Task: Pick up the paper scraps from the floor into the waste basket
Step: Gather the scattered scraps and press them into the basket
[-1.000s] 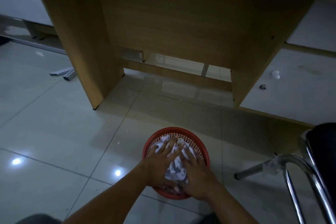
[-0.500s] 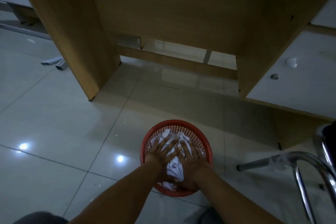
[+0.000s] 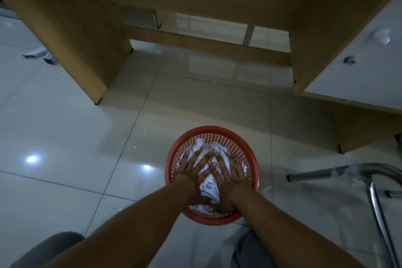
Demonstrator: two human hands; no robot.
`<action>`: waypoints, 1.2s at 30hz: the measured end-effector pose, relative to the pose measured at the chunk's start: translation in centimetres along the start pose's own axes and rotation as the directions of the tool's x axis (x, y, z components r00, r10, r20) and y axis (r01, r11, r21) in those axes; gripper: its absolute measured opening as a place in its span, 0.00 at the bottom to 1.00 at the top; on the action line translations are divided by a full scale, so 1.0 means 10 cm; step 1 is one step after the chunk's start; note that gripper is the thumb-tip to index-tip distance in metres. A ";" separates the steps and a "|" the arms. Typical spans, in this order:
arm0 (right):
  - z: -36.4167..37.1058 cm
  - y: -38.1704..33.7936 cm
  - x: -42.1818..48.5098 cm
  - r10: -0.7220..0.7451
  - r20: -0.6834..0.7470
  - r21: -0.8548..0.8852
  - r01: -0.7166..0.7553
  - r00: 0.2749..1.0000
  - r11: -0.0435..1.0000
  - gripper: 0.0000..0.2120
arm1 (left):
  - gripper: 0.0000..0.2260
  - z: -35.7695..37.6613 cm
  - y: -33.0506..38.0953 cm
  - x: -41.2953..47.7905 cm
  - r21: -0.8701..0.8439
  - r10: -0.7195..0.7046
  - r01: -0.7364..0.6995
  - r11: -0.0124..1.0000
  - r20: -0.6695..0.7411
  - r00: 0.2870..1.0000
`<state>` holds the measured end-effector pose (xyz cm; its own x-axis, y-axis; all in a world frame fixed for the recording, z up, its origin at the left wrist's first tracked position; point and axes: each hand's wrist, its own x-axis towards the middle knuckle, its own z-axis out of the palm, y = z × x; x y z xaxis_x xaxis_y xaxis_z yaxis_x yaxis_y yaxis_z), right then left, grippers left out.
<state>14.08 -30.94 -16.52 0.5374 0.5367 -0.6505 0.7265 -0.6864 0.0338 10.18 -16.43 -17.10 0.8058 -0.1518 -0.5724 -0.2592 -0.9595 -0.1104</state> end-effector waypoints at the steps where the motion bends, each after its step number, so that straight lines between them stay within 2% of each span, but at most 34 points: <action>1: 0.01 0.00 0.02 0.003 0.011 -0.008 -0.002 1.000 1.000 0.58 | 0.49 0.00 -0.01 0.01 -0.021 0.016 -0.016 1.000 0.004 1.000; 4: 0.02 -0.01 0.06 0.016 0.031 0.001 -0.016 0.999 1.000 0.58 | 0.49 0.02 -0.06 0.04 -0.078 0.015 -0.021 0.997 -0.074 0.997; 5: 0.03 0.00 0.08 0.021 0.037 0.006 -0.021 0.999 1.000 0.58 | 0.50 -0.01 -0.06 0.04 -0.124 -0.009 0.005 0.992 -0.026 1.000; 8: 0.05 0.01 0.10 0.028 0.018 0.010 -0.028 0.999 1.000 0.59 | 0.49 0.07 -0.06 0.11 -0.058 0.029 -0.031 0.998 -0.033 0.999; 10: 0.07 0.02 0.11 0.016 0.001 0.021 -0.016 1.000 1.000 0.58 | 0.49 0.06 -0.03 0.12 -0.082 0.042 -0.037 0.996 0.060 0.997; 12: 0.10 0.01 0.12 0.004 -0.011 0.034 -0.004 1.000 0.999 0.57 | 0.48 0.07 -0.01 0.13 -0.079 0.033 -0.028 0.996 0.058 0.998; 16: 0.16 0.00 0.21 0.017 0.034 0.002 -0.017 0.999 1.000 0.56 | 0.48 0.20 0.03 0.23 -0.041 -0.004 0.009 0.999 0.122 0.992; 19: 0.15 0.00 0.24 0.019 0.067 -0.008 -0.018 0.998 1.000 0.56 | 0.48 0.26 0.03 0.29 -0.066 -0.012 0.019 0.998 0.118 0.993; 27: 0.23 0.00 0.28 0.040 0.012 -0.028 -0.040 0.999 0.999 0.58 | 0.48 0.19 0.05 0.24 -0.076 -0.009 0.016 0.997 0.089 0.996; 31: 0.32 -0.02 0.38 0.054 0.042 -0.029 -0.053 0.998 0.998 0.61 | 0.49 0.28 0.12 0.36 -0.057 -0.041 0.049 0.997 0.135 0.990; 33: 0.33 -0.04 0.41 0.065 0.067 -0.013 -0.064 0.996 0.998 0.58 | 0.48 0.24 0.16 0.35 -0.046 -0.051 0.060 0.997 0.171 0.984; 36: 0.28 -0.05 0.37 0.079 0.088 -0.043 -0.076 0.993 0.996 0.56 | 0.49 0.20 0.16 0.29 -0.068 -0.029 0.040 0.997 0.148 0.989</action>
<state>14.49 -29.94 -21.09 0.5538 0.4355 -0.7097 0.7012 -0.7036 0.1155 11.02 -17.90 -20.53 0.7254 -0.0867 -0.6828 -0.1901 -0.9787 -0.0776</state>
